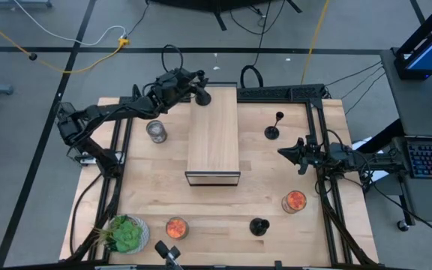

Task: Pick & Place candle stick holders
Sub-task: Put the top left black candle holder on the shelf, then put the top black candle holder on the shelf

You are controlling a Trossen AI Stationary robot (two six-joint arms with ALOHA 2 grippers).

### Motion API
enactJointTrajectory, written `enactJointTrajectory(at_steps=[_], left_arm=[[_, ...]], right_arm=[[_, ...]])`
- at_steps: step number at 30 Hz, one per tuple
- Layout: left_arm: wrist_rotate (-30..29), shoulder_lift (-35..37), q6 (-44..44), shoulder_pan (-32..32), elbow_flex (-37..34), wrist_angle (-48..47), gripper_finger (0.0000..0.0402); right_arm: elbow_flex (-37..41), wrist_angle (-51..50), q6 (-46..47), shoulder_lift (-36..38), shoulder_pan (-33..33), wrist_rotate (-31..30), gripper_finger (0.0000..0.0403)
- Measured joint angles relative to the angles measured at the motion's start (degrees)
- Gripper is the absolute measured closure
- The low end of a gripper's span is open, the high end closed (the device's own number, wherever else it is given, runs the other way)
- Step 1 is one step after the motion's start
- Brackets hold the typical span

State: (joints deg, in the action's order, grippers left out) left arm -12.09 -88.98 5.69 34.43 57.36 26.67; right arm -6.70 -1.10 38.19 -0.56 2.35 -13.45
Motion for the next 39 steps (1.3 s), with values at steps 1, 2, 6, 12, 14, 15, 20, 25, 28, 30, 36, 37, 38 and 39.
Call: enactJointTrajectory(at_steps=[1,2,6,12,14,15,20,25,28,30,36,37,38,39], left_arm=[[0.02,-0.05,0.0,-0.08,0.0,0.01,0.0151],[0.04,0.09,0.0,-0.11,0.0,0.0,0.0151],[-0.01,0.99,-0.29,-0.46,0.09,0.82,0.0151],[0.0,4.32,-2.82,-0.98,0.07,-0.81,0.0151],[0.0,5.51,-3.11,-0.98,0.04,-2.23,0.0151],[0.01,6.03,-3.46,-0.98,0.04,-2.21,0.0151],[0.06,9.41,-4.15,-1.11,0.04,-2.58,0.0151],[0.2,13.37,-3.85,-1.3,0.02,-2.86,0.0151],[1.92,15.95,-2.36,-1.55,0.02,-4.72,0.0151],[3.98,17.81,-0.92,-1.69,0.02,-6.17,0.0151],[6.94,24.8,2.49,-1.86,0.02,-16.38,0.0151],[6.84,26.05,2.7,-1.86,0.02,-18.57,0.0151],[6.52,27.39,3.16,-1.86,0.02,-20.78,0.0151],[6.35,28.74,3.76,-1.86,0.02,-23.03,0.0151]], right_arm=[[-0.01,0.0,0.08,0.02,0.0,0.0,0.0403],[-0.02,0.0,0.09,0.01,0.01,0.0,0.0403],[-0.02,0.0,0.11,0.02,0.0,0.0,0.0403],[-0.02,0.0,0.11,0.01,0.01,0.0,0.0403],[-0.01,0.0,0.08,0.02,0.02,0.0,0.0403],[-0.02,0.0,0.02,0.0,0.0,0.0,0.0403],[-0.01,0.02,-0.02,0.02,0.02,0.0,0.0403],[0.0,0.0,-0.04,0.02,0.02,0.0,0.0403],[-0.02,0.0,-0.02,0.02,0.02,0.0,0.0403],[-0.02,0.0,-0.05,0.01,0.0,0.0,0.0403],[-0.02,0.02,-0.09,0.02,0.02,-0.31,0.0403],[-0.02,0.06,-0.64,0.02,0.0,-0.61,0.0403],[0.0,0.26,-1.58,0.0,0.02,-1.52,0.0403],[-0.02,0.65,-2.43,0.02,0.0,-2.07,0.0403]])
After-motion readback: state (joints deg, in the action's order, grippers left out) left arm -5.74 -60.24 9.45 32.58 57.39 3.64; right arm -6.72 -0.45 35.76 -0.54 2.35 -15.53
